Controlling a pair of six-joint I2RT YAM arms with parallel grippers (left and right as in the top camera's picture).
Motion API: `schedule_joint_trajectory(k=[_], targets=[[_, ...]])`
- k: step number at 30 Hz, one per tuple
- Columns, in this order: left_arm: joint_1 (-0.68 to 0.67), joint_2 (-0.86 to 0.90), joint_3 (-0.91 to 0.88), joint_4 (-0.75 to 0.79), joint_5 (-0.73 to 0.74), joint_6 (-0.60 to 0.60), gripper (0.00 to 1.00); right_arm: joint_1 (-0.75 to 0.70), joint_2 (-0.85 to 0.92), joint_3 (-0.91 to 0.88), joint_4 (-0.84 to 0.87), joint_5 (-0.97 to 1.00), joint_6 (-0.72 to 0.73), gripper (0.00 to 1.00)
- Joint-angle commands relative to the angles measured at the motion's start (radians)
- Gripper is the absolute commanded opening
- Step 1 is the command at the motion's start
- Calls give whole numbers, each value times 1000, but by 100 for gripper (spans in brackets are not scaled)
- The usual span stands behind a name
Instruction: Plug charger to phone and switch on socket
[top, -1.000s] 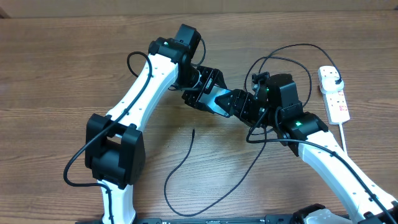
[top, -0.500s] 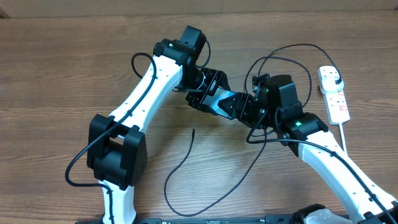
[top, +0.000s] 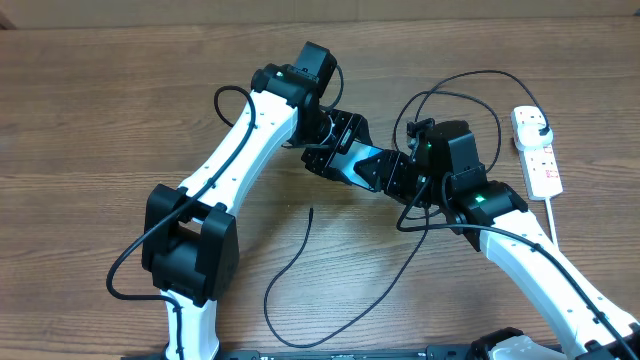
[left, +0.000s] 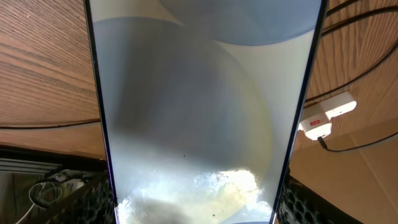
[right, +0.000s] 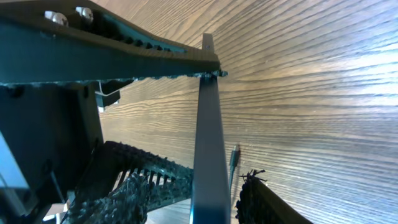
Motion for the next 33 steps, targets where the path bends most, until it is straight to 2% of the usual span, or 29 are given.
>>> schedule_joint_trajectory(k=[1,17,25,31,33], targets=[[-14,-9,28,5,1,-18,4,5,-3,21,-8,56,-12,49],[-53,-9,28,39,-29,-60,5,5,-2,21,-21,76,-12,44],[-61,-9,28,43,-29,-62,4,5,-2,21,-27,76,-12,32],[-62,-9,28,43,-28,-62,5,5,-2,21,-30,76,-12,19],[-62,-9,28,43,-28,-62,4,5,-2,21,-33,76,-12,11]])
